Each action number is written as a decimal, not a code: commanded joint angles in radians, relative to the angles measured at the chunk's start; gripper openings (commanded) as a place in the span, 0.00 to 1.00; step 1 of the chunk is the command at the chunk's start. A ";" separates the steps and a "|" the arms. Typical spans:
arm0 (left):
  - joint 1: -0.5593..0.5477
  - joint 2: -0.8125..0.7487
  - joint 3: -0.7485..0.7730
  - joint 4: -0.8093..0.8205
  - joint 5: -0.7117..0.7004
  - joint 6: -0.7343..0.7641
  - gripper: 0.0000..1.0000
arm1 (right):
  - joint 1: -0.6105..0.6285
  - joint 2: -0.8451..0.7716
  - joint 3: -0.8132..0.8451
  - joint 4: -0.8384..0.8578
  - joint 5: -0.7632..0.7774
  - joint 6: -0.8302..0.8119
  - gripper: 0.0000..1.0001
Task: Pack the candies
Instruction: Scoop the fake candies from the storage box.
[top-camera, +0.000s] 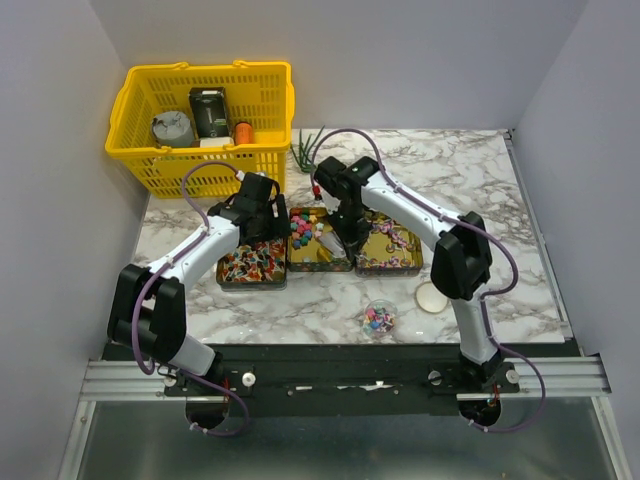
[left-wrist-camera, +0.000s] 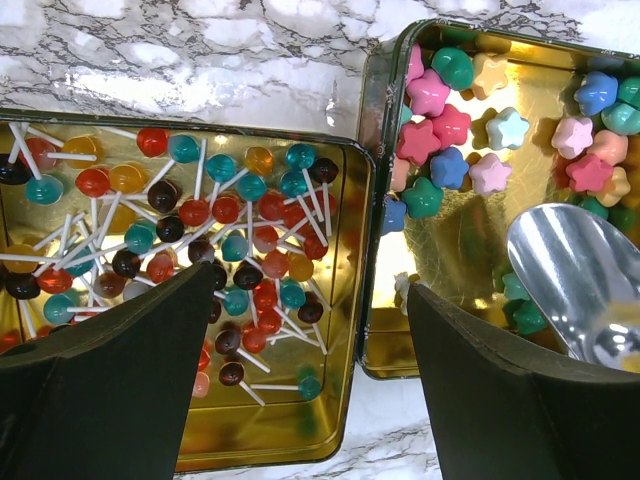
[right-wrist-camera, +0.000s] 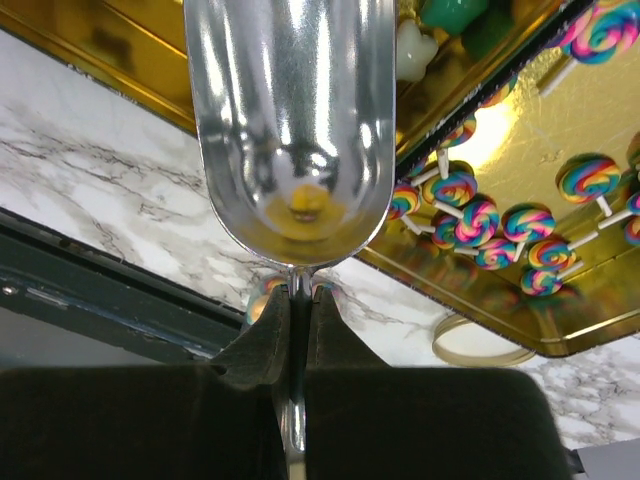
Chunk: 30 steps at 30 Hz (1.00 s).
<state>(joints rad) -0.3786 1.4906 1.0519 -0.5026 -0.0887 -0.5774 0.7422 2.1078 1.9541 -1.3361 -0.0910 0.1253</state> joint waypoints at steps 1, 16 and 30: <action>0.007 -0.024 -0.010 0.009 0.015 -0.002 0.89 | -0.010 0.064 0.049 -0.008 0.016 -0.032 0.01; 0.009 -0.023 -0.016 0.015 0.014 -0.002 0.89 | -0.040 0.172 0.118 0.015 -0.012 -0.044 0.01; 0.012 -0.012 -0.015 0.018 0.010 0.001 0.89 | -0.040 0.235 0.146 0.135 0.085 -0.061 0.01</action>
<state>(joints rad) -0.3729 1.4902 1.0458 -0.4965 -0.0883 -0.5770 0.7033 2.3058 2.0937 -1.2564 -0.0799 0.0772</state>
